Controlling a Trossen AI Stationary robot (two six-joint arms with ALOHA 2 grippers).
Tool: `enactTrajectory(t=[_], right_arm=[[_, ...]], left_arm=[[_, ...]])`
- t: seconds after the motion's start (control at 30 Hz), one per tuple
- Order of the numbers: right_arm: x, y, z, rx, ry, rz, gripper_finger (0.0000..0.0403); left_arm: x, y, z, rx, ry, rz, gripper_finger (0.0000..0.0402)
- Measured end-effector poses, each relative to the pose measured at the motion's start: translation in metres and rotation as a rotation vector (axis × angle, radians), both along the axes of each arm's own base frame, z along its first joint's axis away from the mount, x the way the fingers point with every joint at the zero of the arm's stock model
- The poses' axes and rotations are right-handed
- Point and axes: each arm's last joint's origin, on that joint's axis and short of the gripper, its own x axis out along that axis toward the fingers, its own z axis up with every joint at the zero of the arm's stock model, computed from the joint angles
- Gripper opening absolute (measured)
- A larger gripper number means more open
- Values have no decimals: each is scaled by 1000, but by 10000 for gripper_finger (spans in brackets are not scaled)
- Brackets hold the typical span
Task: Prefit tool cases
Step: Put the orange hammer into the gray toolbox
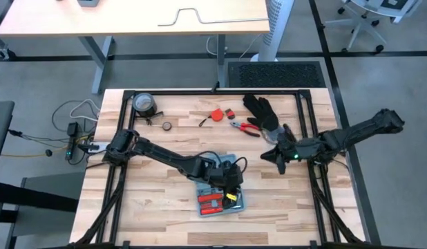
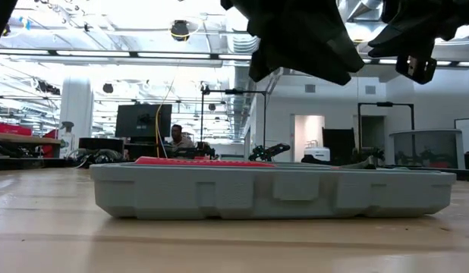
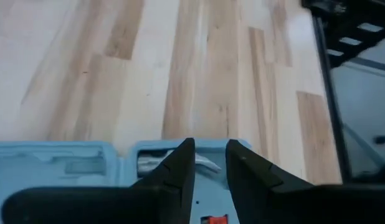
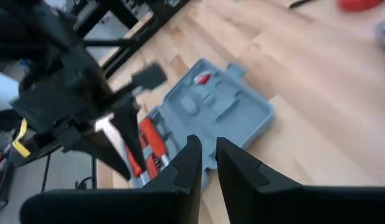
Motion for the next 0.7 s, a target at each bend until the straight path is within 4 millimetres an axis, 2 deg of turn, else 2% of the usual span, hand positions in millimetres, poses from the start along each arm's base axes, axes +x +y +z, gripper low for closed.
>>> enactTrajectory(t=[0.1,0.2,0.3,0.47,0.57,0.7], right_arm=[[15,12,-8,6,14,33,46],[32,28,-19,5,20,77,11],[48,43,-34,46,43,107,8],[68,64,-59,116,70,189,4],[79,73,-66,145,81,236,3],[95,82,-75,159,134,302,2]], left_arm=[[-2,-7,-2,12,3,19,82],[-6,-12,-12,-39,-6,34,81],[-17,-13,-25,-68,20,71,75],[-44,-8,-30,-133,-9,157,67],[-60,-6,-44,-162,34,195,66],[-71,-13,-57,-207,68,178,65]])
